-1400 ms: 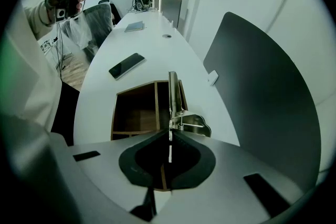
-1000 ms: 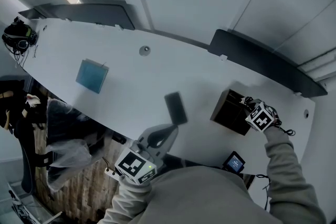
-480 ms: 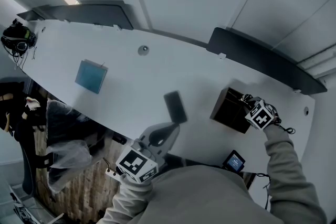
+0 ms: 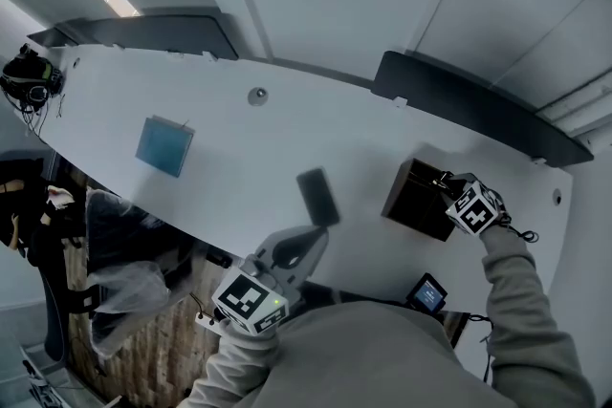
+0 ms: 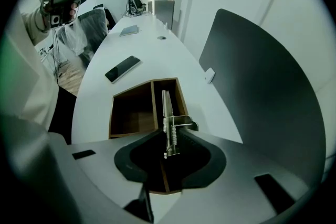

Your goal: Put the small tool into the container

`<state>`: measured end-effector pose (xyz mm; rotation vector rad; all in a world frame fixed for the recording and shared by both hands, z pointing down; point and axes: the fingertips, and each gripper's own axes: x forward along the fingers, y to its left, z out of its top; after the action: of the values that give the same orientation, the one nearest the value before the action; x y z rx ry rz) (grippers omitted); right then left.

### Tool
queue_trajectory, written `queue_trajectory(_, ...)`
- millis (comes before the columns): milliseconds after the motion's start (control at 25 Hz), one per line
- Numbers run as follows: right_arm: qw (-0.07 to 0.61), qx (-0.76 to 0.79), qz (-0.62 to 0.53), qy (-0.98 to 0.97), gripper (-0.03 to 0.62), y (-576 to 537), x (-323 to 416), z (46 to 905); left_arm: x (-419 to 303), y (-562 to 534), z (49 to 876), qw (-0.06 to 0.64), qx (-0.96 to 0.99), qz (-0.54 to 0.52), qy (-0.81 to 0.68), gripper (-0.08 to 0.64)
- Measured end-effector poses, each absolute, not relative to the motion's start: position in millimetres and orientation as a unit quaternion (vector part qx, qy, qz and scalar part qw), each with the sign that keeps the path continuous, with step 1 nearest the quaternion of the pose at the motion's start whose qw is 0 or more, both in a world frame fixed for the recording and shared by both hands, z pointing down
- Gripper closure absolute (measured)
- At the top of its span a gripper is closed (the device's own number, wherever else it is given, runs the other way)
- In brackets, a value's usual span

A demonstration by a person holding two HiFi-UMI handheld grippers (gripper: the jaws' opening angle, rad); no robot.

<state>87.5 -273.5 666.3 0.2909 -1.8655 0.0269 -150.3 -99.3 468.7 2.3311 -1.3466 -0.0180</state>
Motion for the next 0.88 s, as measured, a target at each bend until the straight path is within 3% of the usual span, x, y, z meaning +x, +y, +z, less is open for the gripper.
queue_trajectory(160, 0.571, 0.144, 0.011, -0.809, 0.445, -275.6, 89.2, 662.6, -151.2, -97.5, 468.9, 0.222, 0.845, -0.003, -0.486, 0.558)
queue_trajectory(880, 0.533, 0.199, 0.026, -0.822, 0.442, -275.6, 96.5, 640.6, -136.6, -101.5, 458.9, 0.216, 0.862, -0.005, -0.458, 0.557)
